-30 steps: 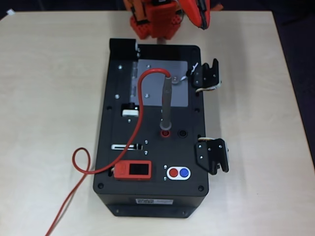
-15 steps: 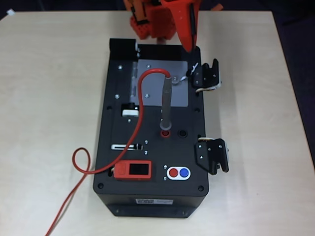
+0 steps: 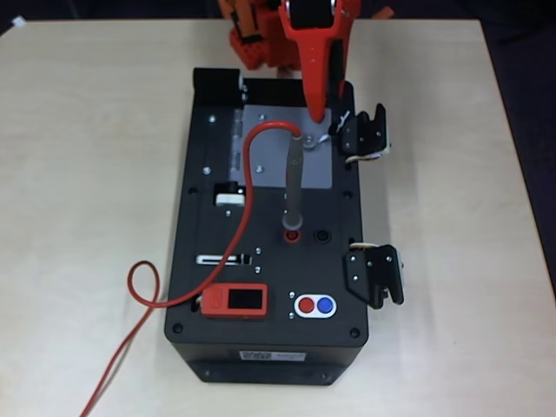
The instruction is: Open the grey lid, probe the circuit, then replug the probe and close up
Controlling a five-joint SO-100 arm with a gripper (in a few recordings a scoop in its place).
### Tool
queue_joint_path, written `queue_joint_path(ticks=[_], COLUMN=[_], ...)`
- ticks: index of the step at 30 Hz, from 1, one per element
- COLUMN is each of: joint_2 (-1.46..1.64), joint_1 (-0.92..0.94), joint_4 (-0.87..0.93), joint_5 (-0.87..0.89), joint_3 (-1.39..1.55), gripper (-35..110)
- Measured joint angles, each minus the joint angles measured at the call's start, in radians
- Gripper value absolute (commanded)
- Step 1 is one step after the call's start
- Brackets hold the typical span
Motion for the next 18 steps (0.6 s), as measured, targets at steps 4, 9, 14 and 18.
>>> queue_joint_path(ticks=[4, 9, 14, 18], joint_2=[-0.008, -0.041, -0.097, -0.132], joint_1=[-0.009, -0.008, -0.009, -0.006], joint_4=[-0.005, -0.028, -0.069, -0.104], joint_5=[0.000, -0.006, -0.035, -0.071], joint_3=[0.000, 0.011, 0.031, 0.032], gripper=[19, 18, 17, 17])
